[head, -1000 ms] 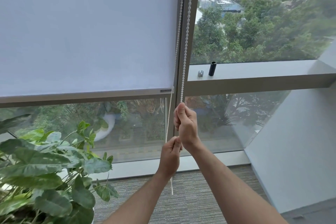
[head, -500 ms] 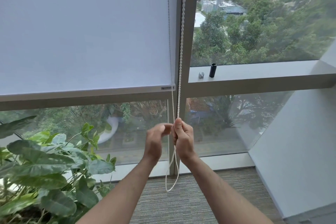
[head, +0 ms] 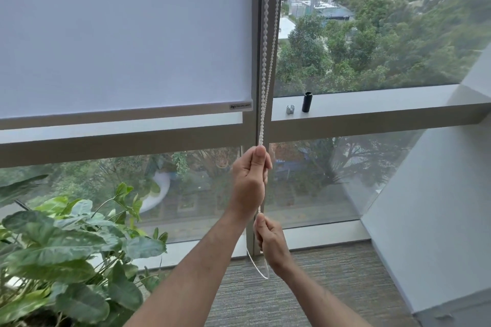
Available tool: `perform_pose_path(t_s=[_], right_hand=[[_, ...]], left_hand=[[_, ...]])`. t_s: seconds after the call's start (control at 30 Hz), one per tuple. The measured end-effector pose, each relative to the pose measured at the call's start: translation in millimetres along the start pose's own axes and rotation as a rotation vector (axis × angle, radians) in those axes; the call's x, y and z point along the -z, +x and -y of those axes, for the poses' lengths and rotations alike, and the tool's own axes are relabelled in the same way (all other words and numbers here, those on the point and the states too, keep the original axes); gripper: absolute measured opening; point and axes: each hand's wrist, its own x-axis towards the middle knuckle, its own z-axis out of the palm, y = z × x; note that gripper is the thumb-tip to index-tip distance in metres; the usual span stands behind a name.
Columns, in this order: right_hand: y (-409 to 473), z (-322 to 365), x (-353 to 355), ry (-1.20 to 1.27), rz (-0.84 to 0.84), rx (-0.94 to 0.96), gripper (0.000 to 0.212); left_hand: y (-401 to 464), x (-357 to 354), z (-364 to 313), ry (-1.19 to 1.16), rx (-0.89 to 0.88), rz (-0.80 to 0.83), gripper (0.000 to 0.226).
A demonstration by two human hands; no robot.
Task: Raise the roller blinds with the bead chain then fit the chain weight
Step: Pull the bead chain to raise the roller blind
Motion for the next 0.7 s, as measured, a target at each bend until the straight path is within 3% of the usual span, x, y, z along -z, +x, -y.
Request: perform_pose_path(t_s=[0.13, 0.23, 0.3, 0.43, 0.57, 0.7], right_hand=[[4, 3, 6, -0.017, 0.069, -0.049, 0.048], [11, 16, 17, -0.040, 0.083, -0.048, 0.027], [20, 31, 24, 0.008, 0.049, -0.027, 0.046], [37, 87, 21, 0.107, -0.051, 0.140, 0.040], [45, 151, 4, 0.223, 0.076, 0.310, 0.049], [51, 176, -16, 0.218, 0.046, 0.423, 0.050]], left_hand=[[-1, 1, 4, 0.055, 0.010, -0.027, 0.040], [-10, 7, 16, 0.087, 0.018, -0.033, 0.040], [-18, 13, 28, 0.102, 0.047, -0.046, 0.040], [-33, 18, 49, 0.106, 0.128, -0.035, 0.040], [-43, 17, 64, 0.130, 0.183, -0.025, 0.037], [-52, 21, 77, 0.125, 0.226, -0.021, 0.036]])
